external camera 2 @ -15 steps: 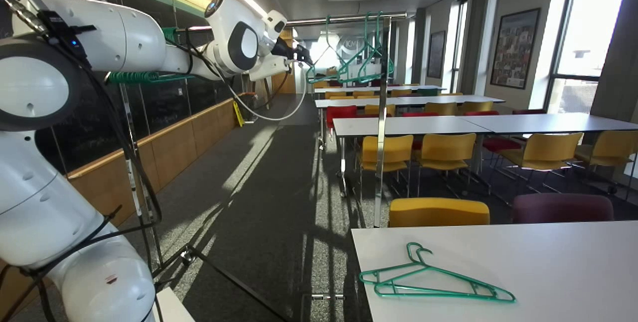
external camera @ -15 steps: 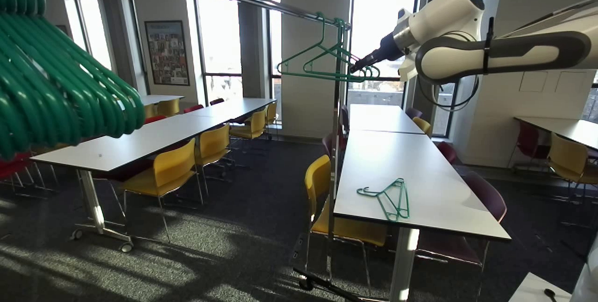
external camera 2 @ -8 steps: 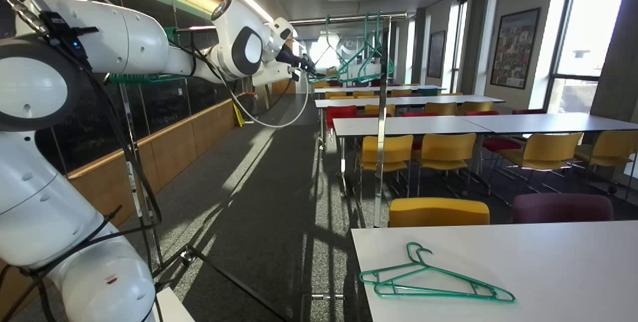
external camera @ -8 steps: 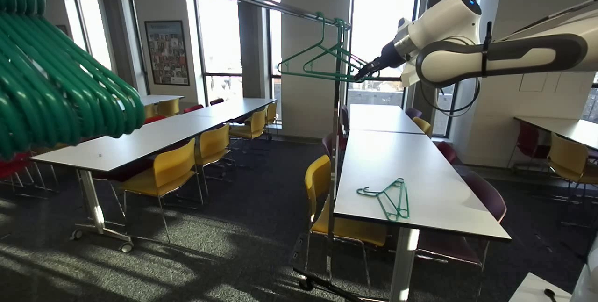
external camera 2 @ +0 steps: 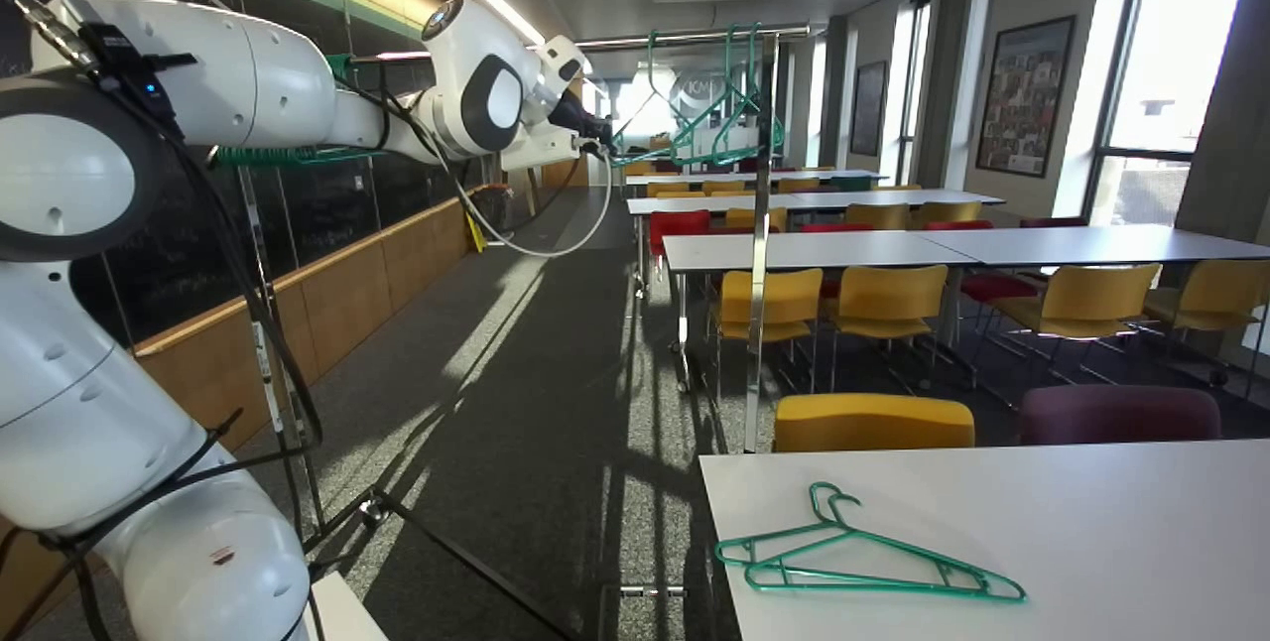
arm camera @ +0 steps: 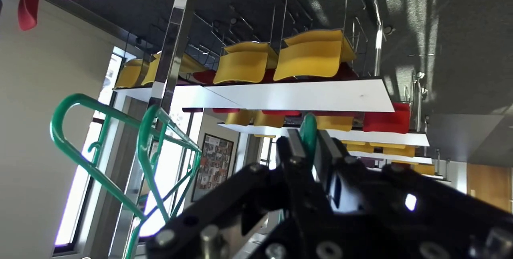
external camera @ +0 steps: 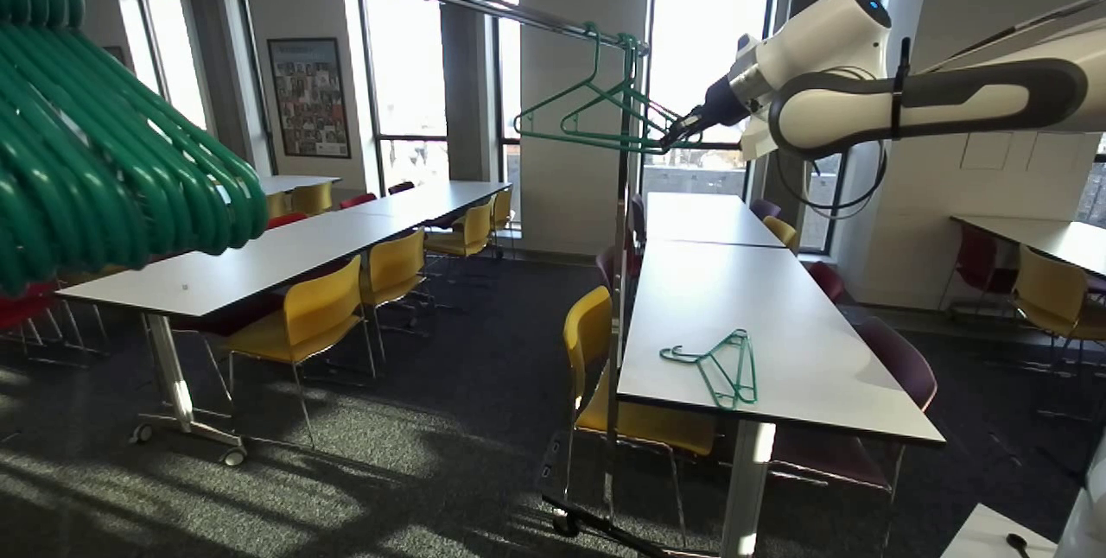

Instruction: Remove one green hanger from the railing and put it on the table

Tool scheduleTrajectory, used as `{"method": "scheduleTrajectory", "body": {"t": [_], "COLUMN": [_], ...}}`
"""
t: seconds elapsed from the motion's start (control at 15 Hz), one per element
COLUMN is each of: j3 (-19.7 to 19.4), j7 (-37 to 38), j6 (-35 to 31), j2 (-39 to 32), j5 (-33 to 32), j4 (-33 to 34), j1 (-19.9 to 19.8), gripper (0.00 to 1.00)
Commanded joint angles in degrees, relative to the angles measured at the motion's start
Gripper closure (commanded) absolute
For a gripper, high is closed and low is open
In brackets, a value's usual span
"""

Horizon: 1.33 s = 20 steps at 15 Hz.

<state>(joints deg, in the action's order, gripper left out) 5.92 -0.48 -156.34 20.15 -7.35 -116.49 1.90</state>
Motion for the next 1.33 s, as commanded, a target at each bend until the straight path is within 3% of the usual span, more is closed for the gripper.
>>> {"method": "scheduleTrajectory", "body": {"t": [0.0,0.67,1.27], "j3": [-0.87,-0.09,-0.19], "j7": [-1.02,-1.18,-2.04], "j6": [0.20,-0.17,1.50], "j2": [0.75,3.85,9.66], "j5": [1.38,0.90,1.78], "j4": [-0.02,0.47,-2.85], "j1": [1.04,1.66,4.97], "gripper": [1.00,0.98,0.98]}}
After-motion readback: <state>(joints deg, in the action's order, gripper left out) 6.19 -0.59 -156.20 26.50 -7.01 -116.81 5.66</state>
